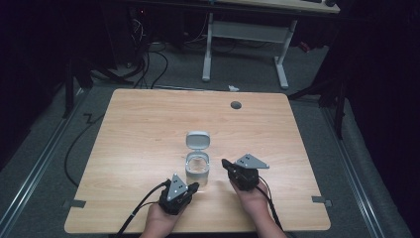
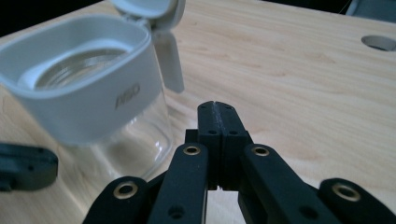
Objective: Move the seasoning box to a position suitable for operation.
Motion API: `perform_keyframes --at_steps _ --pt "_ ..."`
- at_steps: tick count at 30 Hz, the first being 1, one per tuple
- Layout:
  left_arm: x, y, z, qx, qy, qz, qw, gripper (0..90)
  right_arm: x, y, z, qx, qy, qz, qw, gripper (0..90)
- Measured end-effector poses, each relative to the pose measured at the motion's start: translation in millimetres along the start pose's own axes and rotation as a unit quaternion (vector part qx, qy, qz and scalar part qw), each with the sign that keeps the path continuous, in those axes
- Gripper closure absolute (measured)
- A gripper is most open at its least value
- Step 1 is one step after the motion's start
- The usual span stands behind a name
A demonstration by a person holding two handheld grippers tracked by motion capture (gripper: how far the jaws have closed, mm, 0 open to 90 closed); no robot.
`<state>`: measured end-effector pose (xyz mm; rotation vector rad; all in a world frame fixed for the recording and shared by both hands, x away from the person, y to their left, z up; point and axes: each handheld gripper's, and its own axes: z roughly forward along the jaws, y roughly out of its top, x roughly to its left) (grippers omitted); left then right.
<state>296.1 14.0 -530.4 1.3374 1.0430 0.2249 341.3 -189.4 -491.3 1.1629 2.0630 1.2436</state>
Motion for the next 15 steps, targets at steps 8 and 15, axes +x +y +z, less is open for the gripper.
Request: perform_keyframes --at_steps 8,15 --pt "0.2 1.0 4.6 -0.002 -0.003 -0.005 1.0000 89.5 -4.7 23.0 11.0 -0.014 0.000 0.002 0.9999 90.0" --pt "1.9 0.6 7.7 0.001 -0.008 -0.008 0.9999 89.6 -7.8 43.6 29.2 -0.019 -0.001 0.003 0.9998 90.0"
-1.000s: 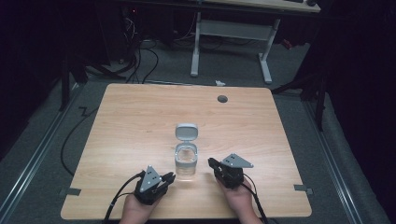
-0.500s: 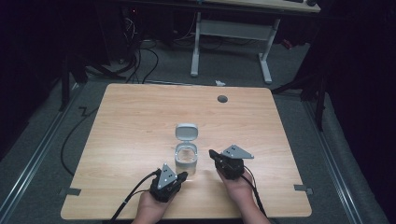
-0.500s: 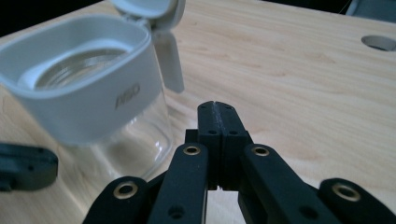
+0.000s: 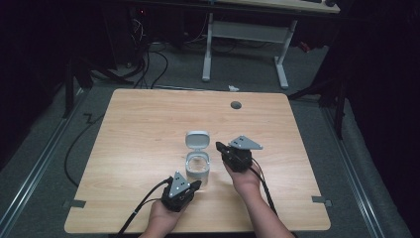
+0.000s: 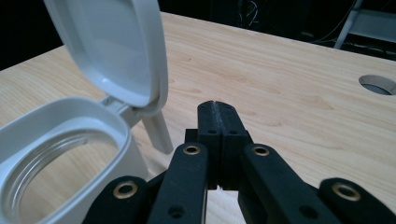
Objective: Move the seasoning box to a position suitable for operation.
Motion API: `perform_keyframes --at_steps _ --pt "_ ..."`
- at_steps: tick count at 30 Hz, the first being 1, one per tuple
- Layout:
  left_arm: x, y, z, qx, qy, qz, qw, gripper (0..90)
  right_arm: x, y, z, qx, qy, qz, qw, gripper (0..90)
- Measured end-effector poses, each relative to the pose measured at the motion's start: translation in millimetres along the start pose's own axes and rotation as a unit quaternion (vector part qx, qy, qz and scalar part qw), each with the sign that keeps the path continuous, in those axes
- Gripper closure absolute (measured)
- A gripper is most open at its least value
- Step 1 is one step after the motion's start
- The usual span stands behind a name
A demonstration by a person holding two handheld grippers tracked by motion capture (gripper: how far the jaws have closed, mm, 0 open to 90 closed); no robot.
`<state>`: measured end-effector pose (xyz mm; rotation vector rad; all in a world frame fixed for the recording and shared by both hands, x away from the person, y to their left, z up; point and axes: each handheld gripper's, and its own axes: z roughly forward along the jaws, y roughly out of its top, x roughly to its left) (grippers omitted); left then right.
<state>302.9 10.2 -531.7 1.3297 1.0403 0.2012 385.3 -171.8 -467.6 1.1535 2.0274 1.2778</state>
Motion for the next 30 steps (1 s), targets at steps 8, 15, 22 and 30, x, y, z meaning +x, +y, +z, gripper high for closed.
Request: perform_keyframes --at_steps 8,15,22,30 --pt "-0.3 -0.8 -1.2 -0.006 -0.002 -0.001 1.0000 89.7 0.6 13.6 17.4 -0.005 -0.001 -0.002 1.0000 90.0" --pt "0.3 0.0 -1.7 -0.008 -0.005 -0.007 0.9999 89.7 3.5 22.6 23.1 -0.010 0.004 0.001 0.9999 90.0" --pt "0.3 0.0 -1.7 -0.008 -0.004 -0.006 0.9999 89.8 5.2 25.7 22.9 -0.013 0.008 -0.001 0.9999 90.0" --pt "0.3 0.1 -1.7 -0.008 -0.004 -0.007 0.9999 89.9 12.1 25.7 15.5 -0.019 0.015 -0.018 0.9996 90.0"
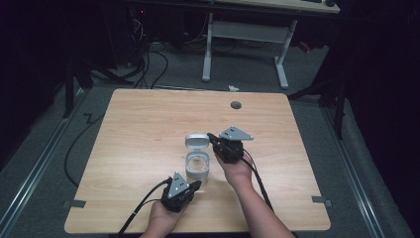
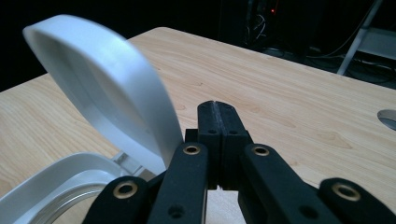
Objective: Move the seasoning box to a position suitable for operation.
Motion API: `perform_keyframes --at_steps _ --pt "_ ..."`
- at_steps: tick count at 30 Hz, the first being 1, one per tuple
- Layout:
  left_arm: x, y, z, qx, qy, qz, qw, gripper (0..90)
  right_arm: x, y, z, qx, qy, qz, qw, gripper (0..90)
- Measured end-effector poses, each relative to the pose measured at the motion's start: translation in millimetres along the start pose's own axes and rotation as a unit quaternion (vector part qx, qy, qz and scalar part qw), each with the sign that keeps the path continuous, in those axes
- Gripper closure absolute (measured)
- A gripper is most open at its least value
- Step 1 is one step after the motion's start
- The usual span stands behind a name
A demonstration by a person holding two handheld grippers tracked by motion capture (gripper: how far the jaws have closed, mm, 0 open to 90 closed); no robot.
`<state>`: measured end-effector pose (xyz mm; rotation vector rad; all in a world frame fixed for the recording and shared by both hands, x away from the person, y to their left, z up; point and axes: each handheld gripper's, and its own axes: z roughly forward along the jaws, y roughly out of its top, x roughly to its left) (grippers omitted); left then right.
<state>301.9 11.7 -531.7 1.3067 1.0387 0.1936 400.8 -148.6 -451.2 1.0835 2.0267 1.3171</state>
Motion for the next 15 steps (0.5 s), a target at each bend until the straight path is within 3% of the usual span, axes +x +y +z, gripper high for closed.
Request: perform_keyframes --at_steps 15 --pt "-0.4 0.2 -0.4 0.001 -0.001 0.002 1.0000 89.9 14.6 -11.7 -22.4 -0.012 0.010 -0.016 0.9998 89.8"
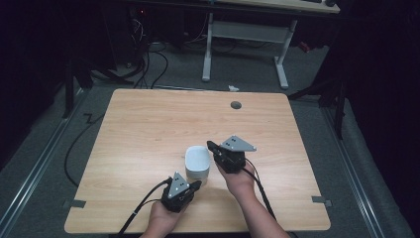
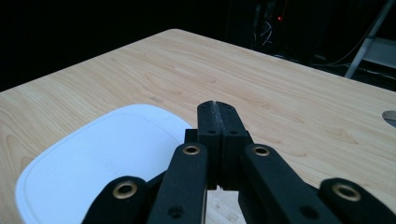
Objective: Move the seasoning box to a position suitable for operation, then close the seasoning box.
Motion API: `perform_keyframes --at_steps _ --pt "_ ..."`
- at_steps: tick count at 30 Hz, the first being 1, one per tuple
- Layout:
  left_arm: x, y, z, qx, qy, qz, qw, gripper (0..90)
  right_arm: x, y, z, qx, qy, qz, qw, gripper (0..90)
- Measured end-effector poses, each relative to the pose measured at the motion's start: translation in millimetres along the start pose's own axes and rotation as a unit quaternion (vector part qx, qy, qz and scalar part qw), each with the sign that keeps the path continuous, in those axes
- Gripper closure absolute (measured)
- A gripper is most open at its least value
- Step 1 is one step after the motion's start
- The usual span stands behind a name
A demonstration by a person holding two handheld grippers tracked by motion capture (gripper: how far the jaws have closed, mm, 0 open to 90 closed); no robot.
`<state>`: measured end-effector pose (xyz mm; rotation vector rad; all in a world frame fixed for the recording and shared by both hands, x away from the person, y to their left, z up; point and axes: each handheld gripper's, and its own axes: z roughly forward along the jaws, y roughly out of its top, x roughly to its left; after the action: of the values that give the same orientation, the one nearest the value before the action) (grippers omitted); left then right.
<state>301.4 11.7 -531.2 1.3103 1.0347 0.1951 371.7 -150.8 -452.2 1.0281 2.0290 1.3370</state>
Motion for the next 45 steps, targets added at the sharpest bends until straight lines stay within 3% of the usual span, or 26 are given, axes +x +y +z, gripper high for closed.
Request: perform_keyframes --at_steps 3,8,11,20,23,24,25,26,27,28,29,31,32,33,34,35,37,38,39,40,41,44,45 --pt "-0.7 1.7 -1.8 0.004 -0.002 -0.001 1.0000 89.9 -1.2 -1.7 -3.0 0.000 0.000 0.000 1.0000 89.7" --pt "-4.5 3.4 -9.1 0.011 -0.006 0.015 0.9998 89.5 -6.6 -6.2 -6.4 0.006 -0.005 0.003 1.0000 89.6" --pt "-1.4 9.7 -20.8 0.013 -0.005 0.023 0.9996 88.5 -13.4 -14.0 -12.1 0.012 -0.012 0.013 0.9998 89.3" --pt "24.9 28.7 -41.3 0.001 0.021 0.029 0.9994 81.5 -30.9 -30.9 -27.9 0.023 -0.032 0.029 0.9988 88.1" --pt "45.5 42.0 -53.5 -0.019 0.047 0.026 0.9984 77.5 -42.4 -36.6 -36.8 0.028 -0.043 0.036 0.9980 87.6" --pt "45.5 42.0 -53.5 -0.019 0.047 0.026 0.9984 75.5 -42.4 -36.6 -36.8 0.028 -0.043 0.036 0.9980 87.6" --pt "59.7 48.0 -59.9 -0.028 0.066 0.026 0.9971 73.3 -47.8 -39.9 -40.5 0.031 -0.049 0.037 0.9976 87.1" --pt "59.7 48.0 -59.9 -0.028 0.066 0.026 0.9971 71.0 -47.8 -39.9 -40.5 0.031 -0.049 0.037 0.9976 87.1" --pt "74.8 51.2 -65.9 -0.036 0.093 0.030 0.9946 69.0 -53.6 -43.9 -43.7 0.035 -0.053 0.040 0.9972 86.9" --pt "74.8 51.2 -65.9 -0.036 0.093 0.030 0.9946 67.7 -53.6 -43.9 -43.7 0.035 -0.053 0.040 0.9972 86.9" --pt "89.3 54.8 -71.2 -0.037 0.119 0.024 0.9919 66.3 -59.1 -48.3 -46.8 0.037 -0.059 0.044 0.9966 85.9" --pt "101.1 60.0 -75.3 -0.044 0.140 0.019 0.9890 63.4 -64.3 -53.6 -49.6 0.039 -0.066 0.049 0.9959 84.3" --pt "101.1 60.0 -75.3 -0.044 0.140 0.019 0.9890 62.4 -67.0 -56.8 -51.3 0.040 -0.070 0.051 0.9955 83.7" --pt "110.7 64.8 -79.3 -0.054 0.155 0.017 0.9863 61.7 -69.5 -60.3 -53.1 0.040 -0.073 0.055 0.9950 83.1" --pt "110.7 64.8 -79.3 -0.054 0.155 0.017 0.9863 61.2 -69.5 -60.3 -53.1 0.040 -0.073 0.055 0.9950 83.1" --pt "119.7 66.3 -83.7 -0.056 0.171 0.021 0.9835 60.9 -75.2 -69.0 -57.8 0.043 -0.082 0.058 0.9940 81.7" --pt "128.0 65.2 -90.0 -0.052 0.187 0.027 0.9806 59.9 -81.2 -78.6 -63.6 0.055 -0.094 0.060 0.9923 79.6" --pt "128.0 65.2 -90.0 -0.052 0.187 0.027 0.9806 59.7 -81.2 -78.6 -63.6 0.055 -0.094 0.060 0.9923 79.6" --pt "133.9 65.4 -98.1 -0.054 0.198 0.025 0.9783 59.6 -86.7 -87.7 -73.2 0.060 -0.105 0.064 0.9907 78.1" --pt "133.9 65.4 -98.1 -0.054 0.198 0.025 0.9783 59.5 -86.7 -87.7 -73.2 0.060 -0.105 0.064 0.9907 78.1" --pt "137.2 67.4 -106.0 -0.063 0.206 0.017 0.9763 59.5 -89.9 -96.0 -84.8 0.059 -0.115 0.072 0.9889 74.8" --pt "137.7 69.1 -110.4 -0.072 0.208 0.006 0.9754 59.0 -90.3 -105.6 -98.3 0.043 -0.128 0.084 0.9873 71.5" --pt "136.0 67.8 -111.7 -0.070 0.212 0.018 0.9746 58.7 -90.2 -116.2 -110.1 0.027 -0.136 0.108 0.9845 71.3"
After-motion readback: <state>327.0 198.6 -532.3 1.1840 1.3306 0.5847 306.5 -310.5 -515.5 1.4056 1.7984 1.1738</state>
